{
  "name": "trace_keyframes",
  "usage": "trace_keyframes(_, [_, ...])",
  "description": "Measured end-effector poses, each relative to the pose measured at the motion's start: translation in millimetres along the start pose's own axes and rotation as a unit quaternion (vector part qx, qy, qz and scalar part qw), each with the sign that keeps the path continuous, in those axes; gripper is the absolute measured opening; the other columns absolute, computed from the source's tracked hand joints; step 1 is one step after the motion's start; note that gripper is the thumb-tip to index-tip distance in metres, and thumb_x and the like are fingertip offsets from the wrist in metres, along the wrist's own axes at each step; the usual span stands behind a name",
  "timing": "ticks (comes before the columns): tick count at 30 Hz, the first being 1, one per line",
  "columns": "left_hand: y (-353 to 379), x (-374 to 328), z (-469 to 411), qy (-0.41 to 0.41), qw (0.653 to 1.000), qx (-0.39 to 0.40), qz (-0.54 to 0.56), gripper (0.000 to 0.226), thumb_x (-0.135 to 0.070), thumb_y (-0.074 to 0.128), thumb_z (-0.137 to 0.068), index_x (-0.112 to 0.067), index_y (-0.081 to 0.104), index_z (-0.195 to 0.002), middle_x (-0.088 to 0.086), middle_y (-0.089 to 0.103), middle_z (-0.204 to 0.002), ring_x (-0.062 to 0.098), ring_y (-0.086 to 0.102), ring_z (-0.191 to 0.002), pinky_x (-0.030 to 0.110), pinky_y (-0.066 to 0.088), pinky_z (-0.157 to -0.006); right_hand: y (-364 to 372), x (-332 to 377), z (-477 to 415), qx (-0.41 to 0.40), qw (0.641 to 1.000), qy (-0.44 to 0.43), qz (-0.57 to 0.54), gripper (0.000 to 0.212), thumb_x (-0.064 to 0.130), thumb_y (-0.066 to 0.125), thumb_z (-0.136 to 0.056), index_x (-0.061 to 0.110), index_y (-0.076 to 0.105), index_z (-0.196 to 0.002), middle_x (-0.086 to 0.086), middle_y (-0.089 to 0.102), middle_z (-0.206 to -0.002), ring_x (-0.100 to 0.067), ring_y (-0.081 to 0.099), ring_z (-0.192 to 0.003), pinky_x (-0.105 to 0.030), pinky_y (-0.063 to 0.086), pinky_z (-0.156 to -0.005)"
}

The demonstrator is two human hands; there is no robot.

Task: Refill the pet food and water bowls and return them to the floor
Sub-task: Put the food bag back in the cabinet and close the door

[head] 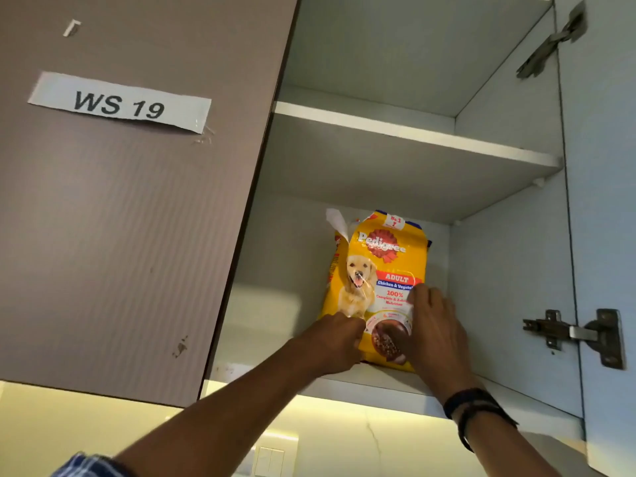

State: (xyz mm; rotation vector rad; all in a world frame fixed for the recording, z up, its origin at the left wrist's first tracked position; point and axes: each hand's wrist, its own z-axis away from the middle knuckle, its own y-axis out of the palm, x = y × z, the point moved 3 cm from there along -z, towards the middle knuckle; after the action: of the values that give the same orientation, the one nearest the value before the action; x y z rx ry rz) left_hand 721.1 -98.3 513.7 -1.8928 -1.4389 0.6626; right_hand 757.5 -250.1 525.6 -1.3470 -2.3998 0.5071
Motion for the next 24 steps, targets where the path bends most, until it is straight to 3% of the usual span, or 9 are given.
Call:
trace_keyframes(3, [3,1,-2,-0.004,1.000,0.007,0.030,0.014,-0.026,0.056,-0.093,-0.014,0.049,-0.090,0.020,0.062,-0.110,0.038,0.057,-0.099,0.032,0.038,-0.069,10,4,0,0.076,0.996,-0.036,-0.005,0.035,0.055,0.056,-0.091,0.020,0.060,-0.096,-0.005,0.069,-0.099,-0.022,0.063,-0.081,-0.027,0.049,-0.064])
trace_keyframes(4, [4,2,-3,-0.011,0.999,0.015,0.034,0.013,-0.025,0.053,-0.094,-0.015,0.046,-0.090,0.020,0.062,-0.111,0.038,0.057,-0.099,0.031,0.037,-0.068,15,4,1,0.102,0.993,-0.051,-0.021,0.033,0.053,0.056,-0.092,0.021,0.058,-0.084,-0.006,0.067,-0.092,-0.024,0.062,-0.079,-0.026,0.048,-0.062])
trace_keyframes(6, [7,4,-5,-0.035,0.998,0.044,0.038,0.015,-0.024,0.050,-0.097,-0.009,0.049,-0.099,0.020,0.061,-0.116,0.037,0.056,-0.102,0.029,0.035,-0.069,22,3,1,0.133,0.988,-0.069,-0.047,0.032,0.049,0.061,-0.089,0.019,0.058,-0.078,-0.006,0.065,-0.089,-0.028,0.064,-0.083,-0.028,0.051,-0.064])
trace_keyframes(10, [12,7,-6,-0.072,0.989,0.120,0.041,0.034,-0.021,0.045,-0.101,0.004,0.051,-0.124,0.025,0.055,-0.130,0.035,0.053,-0.115,0.032,0.040,-0.085,36,0,-1,0.244,0.965,-0.064,-0.074,0.023,0.042,0.064,-0.088,0.019,0.066,-0.093,-0.009,0.069,-0.112,-0.027,0.059,-0.096,-0.026,0.049,-0.075])
trace_keyframes(14, [6,3,2,-0.119,0.983,0.140,0.020,0.042,-0.021,0.042,-0.103,-0.008,0.043,-0.143,0.018,0.043,-0.149,0.031,0.044,-0.132,0.027,0.032,-0.100,38,4,1,0.346,0.931,-0.039,-0.106,0.036,0.029,0.052,-0.098,0.010,0.058,-0.128,-0.013,0.057,-0.137,-0.029,0.052,-0.120,-0.022,0.032,-0.082])
trace_keyframes(17, [-3,1,9,-0.153,0.981,0.115,-0.016,0.034,-0.022,0.044,-0.101,-0.009,0.060,-0.127,0.019,0.057,-0.134,0.035,0.053,-0.120,0.031,0.041,-0.092,32,7,2,0.362,0.927,-0.033,-0.095,0.039,0.029,0.048,-0.101,0.004,0.057,-0.130,-0.017,0.057,-0.135,-0.032,0.053,-0.122,-0.023,0.033,-0.082])
trace_keyframes(20, [-14,-3,22,-0.180,0.981,0.067,-0.019,0.028,-0.021,0.048,-0.096,-0.005,0.066,-0.110,0.022,0.063,-0.118,0.037,0.058,-0.109,0.033,0.043,-0.083,23,10,9,0.388,0.917,-0.013,-0.091,0.042,0.030,0.044,-0.103,0.002,0.056,-0.132,-0.018,0.055,-0.138,-0.032,0.051,-0.125,-0.026,0.039,-0.089])
trace_keyframes(22, [-22,-8,38,-0.183,0.983,0.020,-0.015,0.024,-0.018,0.048,-0.095,-0.004,0.064,-0.105,0.023,0.064,-0.113,0.038,0.059,-0.104,0.033,0.042,-0.080,13,10,16,0.394,0.912,0.009,-0.111,0.046,0.035,0.046,-0.101,0.010,0.050,-0.140,-0.014,0.052,-0.143,-0.031,0.049,-0.129,-0.030,0.040,-0.104])
trace_keyframes(24, [-27,-17,61,-0.175,0.984,-0.024,-0.028,0.021,-0.017,0.045,-0.096,-0.006,0.061,-0.103,0.020,0.066,-0.108,0.039,0.060,-0.101,0.034,0.042,-0.079,-1,10,33,0.367,0.923,0.006,-0.113,0.048,0.041,0.048,-0.099,0.019,0.050,-0.141,-0.009,0.054,-0.142,-0.031,0.051,-0.127,-0.033,0.042,-0.103])
